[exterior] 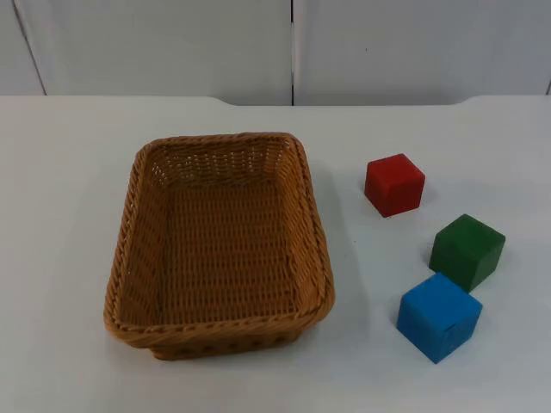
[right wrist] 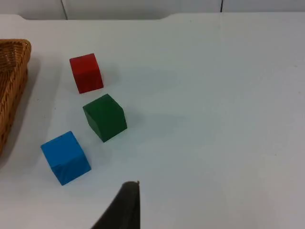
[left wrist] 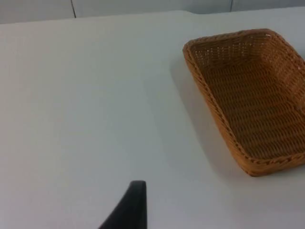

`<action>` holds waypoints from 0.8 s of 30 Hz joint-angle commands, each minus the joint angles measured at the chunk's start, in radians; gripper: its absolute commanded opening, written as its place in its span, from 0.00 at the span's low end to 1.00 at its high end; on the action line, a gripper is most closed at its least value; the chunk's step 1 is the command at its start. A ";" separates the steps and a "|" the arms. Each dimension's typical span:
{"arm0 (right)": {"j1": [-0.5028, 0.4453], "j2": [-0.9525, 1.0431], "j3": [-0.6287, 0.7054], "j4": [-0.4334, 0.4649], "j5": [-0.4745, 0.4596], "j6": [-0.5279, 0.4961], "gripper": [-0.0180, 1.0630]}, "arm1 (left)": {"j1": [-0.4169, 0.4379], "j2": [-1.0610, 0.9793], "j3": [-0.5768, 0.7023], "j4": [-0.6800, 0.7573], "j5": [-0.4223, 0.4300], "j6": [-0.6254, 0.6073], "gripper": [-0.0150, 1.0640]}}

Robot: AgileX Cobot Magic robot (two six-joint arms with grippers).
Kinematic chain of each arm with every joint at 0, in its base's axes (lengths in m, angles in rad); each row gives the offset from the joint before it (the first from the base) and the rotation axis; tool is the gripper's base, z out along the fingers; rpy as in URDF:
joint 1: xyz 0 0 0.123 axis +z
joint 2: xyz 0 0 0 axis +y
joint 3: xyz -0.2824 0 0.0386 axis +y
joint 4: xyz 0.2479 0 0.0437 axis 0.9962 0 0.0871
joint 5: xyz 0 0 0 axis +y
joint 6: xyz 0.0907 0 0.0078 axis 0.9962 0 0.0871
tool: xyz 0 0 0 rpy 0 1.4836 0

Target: Pick up one cube with each hand and place exactly two cubes into the same basket, leaving the remaining cube outside.

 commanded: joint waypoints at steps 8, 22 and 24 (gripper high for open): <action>-0.005 0.090 -0.075 -0.001 -0.075 -0.002 0.99 | 0.004 -0.004 -0.023 -0.012 -0.115 -0.005 0.99; -0.005 0.308 -0.129 -0.001 -0.158 -0.006 0.99 | 0.004 0.086 -0.064 -0.091 -0.131 -0.005 0.99; -0.005 0.324 -0.129 -0.001 -0.173 -0.006 0.99 | 0.004 0.113 -0.088 -0.088 -0.131 -0.005 0.99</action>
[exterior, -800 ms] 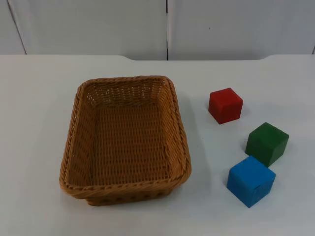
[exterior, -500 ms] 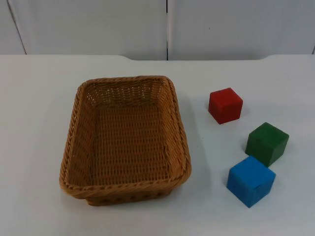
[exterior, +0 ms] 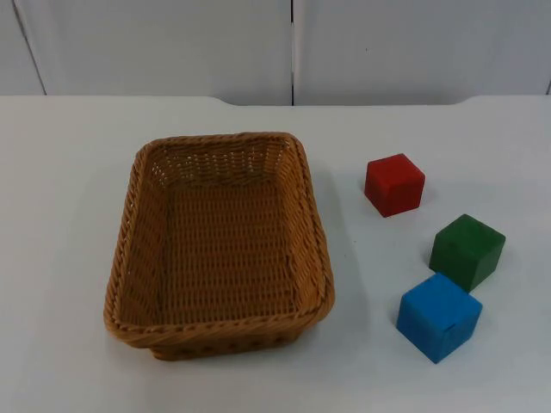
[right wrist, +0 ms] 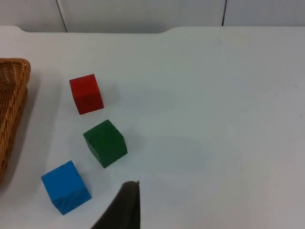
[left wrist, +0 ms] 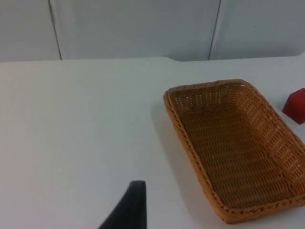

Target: Pick up one cube with each hand and place exactly two cubes into the same basket, leaving the remaining cube outside.

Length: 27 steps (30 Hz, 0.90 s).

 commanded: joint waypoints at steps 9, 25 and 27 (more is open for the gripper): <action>-0.005 0.041 -0.006 -0.001 -0.087 -0.017 0.99 | 0.004 0.103 -0.080 -0.008 -0.043 0.004 0.99; -0.005 0.162 -0.006 0.002 -0.137 -0.025 0.99 | 0.004 0.275 -0.085 -0.045 -0.119 0.004 0.99; -0.005 0.189 -0.006 0.002 -0.137 -0.025 0.99 | 0.004 0.306 -0.085 -0.064 -0.130 0.012 0.99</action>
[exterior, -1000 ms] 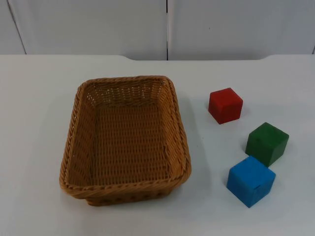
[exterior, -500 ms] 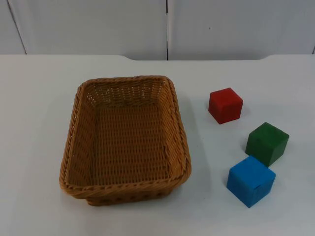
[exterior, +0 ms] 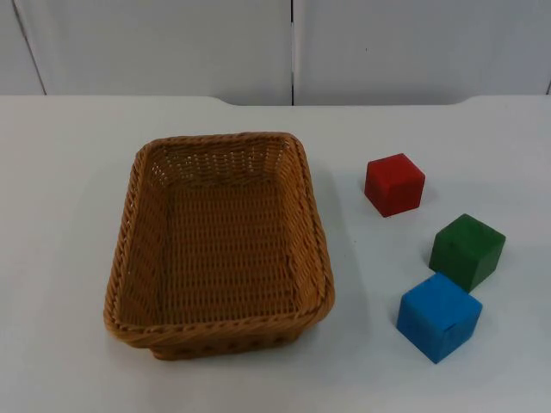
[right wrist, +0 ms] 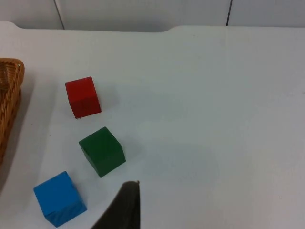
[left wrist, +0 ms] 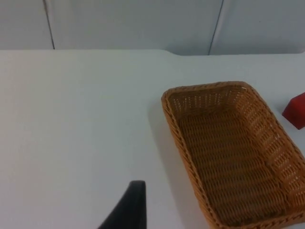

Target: Pick up one cube with each hand and place exactly two cubes into the same basket, leaving the remaining cube outside.

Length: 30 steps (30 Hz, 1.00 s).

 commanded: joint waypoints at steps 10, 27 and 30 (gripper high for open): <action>-0.005 0.163 -0.062 0.008 -0.007 -0.031 0.99 | 0.004 0.164 -0.053 -0.088 -0.033 0.078 0.99; -0.005 0.418 -0.215 0.032 0.005 -0.059 0.99 | 0.004 0.370 -0.160 -0.127 -0.035 0.165 0.99; -0.005 0.446 -0.232 0.032 0.005 -0.059 0.99 | 0.004 0.402 -0.181 -0.130 -0.033 0.180 0.99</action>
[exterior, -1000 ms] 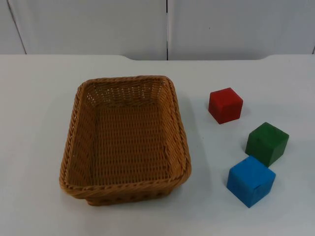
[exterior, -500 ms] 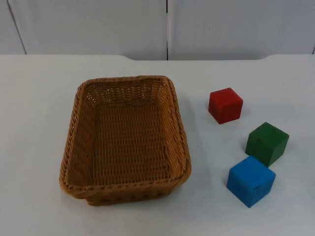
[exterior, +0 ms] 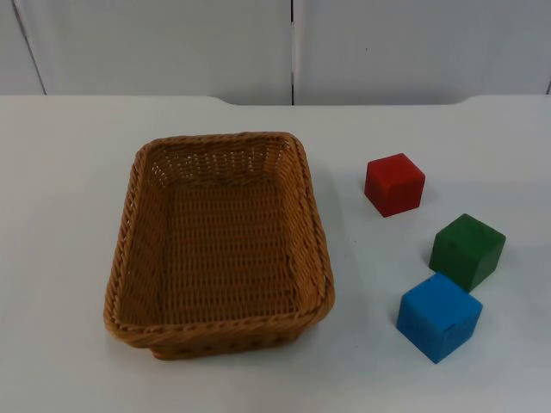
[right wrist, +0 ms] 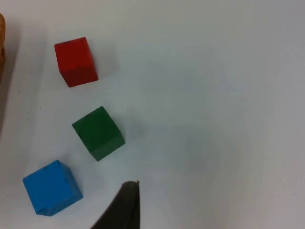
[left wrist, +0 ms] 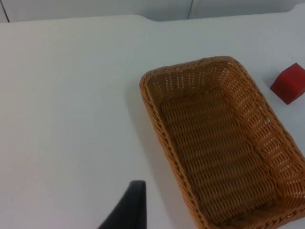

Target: Pick up one cube with each hand and place exactly two cubes into the same basket, leaving the remaining cube outside.

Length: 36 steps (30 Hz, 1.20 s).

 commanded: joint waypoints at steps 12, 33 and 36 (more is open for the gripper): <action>-0.005 0.183 -0.129 0.053 -0.004 -0.043 0.99 | 0.004 0.150 -0.041 -0.138 -0.027 0.113 0.99; -0.003 0.458 -0.326 0.184 0.009 -0.149 0.99 | -0.149 0.350 -0.053 -0.365 -0.087 0.322 0.99; -0.003 0.492 -0.350 0.241 0.024 -0.187 0.99 | -0.232 0.399 -0.074 -0.354 -0.130 0.322 0.99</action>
